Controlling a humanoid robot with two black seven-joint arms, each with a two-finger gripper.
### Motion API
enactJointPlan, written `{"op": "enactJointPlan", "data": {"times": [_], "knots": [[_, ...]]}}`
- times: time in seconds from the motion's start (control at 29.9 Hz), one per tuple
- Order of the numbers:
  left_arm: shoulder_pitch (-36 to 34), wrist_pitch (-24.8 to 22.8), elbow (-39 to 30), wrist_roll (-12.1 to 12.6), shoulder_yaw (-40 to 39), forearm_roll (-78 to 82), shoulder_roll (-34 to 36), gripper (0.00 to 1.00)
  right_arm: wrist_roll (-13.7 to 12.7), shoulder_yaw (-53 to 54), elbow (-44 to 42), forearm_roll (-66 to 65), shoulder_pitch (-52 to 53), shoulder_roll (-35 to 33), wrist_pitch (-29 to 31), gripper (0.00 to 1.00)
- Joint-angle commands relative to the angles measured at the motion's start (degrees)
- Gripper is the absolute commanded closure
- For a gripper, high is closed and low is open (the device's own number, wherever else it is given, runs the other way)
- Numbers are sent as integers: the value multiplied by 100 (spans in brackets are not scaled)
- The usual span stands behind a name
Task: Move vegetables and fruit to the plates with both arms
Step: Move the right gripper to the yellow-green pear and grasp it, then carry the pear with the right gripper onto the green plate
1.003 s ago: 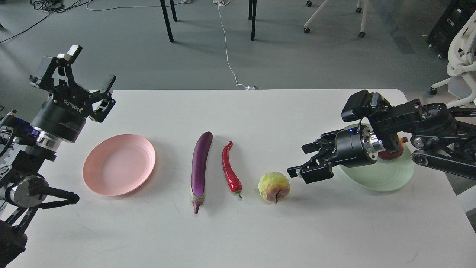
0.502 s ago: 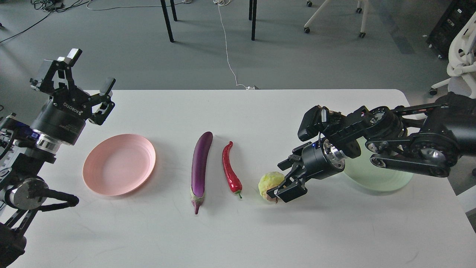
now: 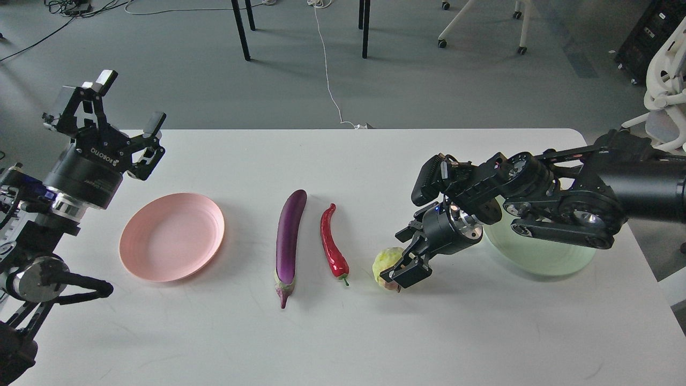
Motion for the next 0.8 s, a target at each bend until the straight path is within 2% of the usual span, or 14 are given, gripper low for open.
{"op": "enactJointPlan", "data": {"times": [0.0,0.54,0.67,0.77], "knots": [[3,-1,1,0,-8,0,2,2,0,-33,-108,6,-9,124,0,2],[3,8,1,0,-61,0,-15,2,0,-367,-495,23,-106,528,-26,4],[3,8,1,0,-61,0,-6,2,0,-429,-530,32,-97,590,-35,12],[3,8,1,0,-61,0,-6,2,0,-447,-548,41,-97,608,-35,29]]}}
